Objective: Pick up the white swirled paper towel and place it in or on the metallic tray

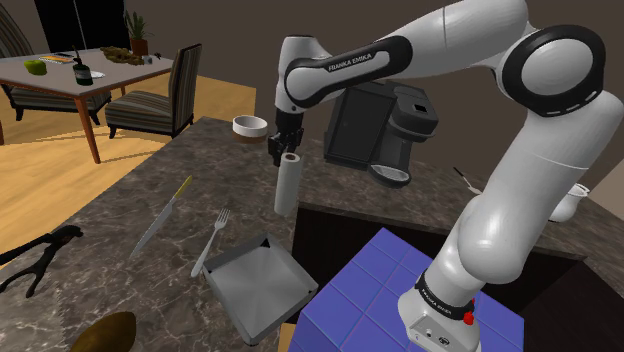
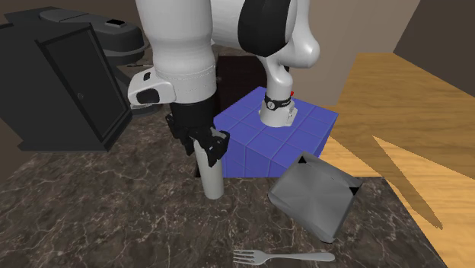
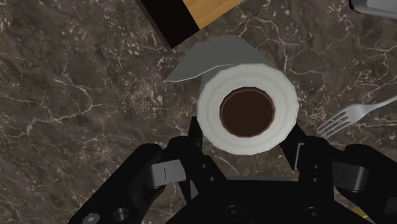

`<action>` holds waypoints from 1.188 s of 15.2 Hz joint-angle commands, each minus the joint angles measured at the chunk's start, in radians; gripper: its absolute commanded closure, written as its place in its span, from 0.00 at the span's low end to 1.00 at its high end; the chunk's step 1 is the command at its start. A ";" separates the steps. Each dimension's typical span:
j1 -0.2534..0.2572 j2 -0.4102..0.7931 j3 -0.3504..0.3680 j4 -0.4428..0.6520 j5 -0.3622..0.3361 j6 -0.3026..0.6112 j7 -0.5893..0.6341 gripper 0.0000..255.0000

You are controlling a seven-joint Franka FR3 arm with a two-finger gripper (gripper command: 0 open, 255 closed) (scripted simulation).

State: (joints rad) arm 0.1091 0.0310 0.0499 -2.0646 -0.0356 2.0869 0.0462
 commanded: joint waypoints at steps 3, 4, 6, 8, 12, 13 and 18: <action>0.000 -0.017 0.000 0.028 0.002 -0.044 -0.002 1.00; 0.000 -0.021 0.000 0.037 0.002 -0.057 -0.002 1.00; 0.000 -0.029 0.000 0.055 0.003 -0.083 -0.003 1.00; 0.000 -0.036 0.000 0.074 0.004 -0.109 -0.004 1.00; 0.000 -0.047 0.000 0.115 0.005 -0.162 -0.006 1.00; 0.000 -0.050 0.000 0.125 0.005 -0.175 -0.007 1.00; 0.000 -0.058 0.000 0.183 0.006 -0.241 -0.009 1.00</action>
State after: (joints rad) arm 0.1094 -0.0240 0.0502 -1.8922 -0.0294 1.8604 0.0375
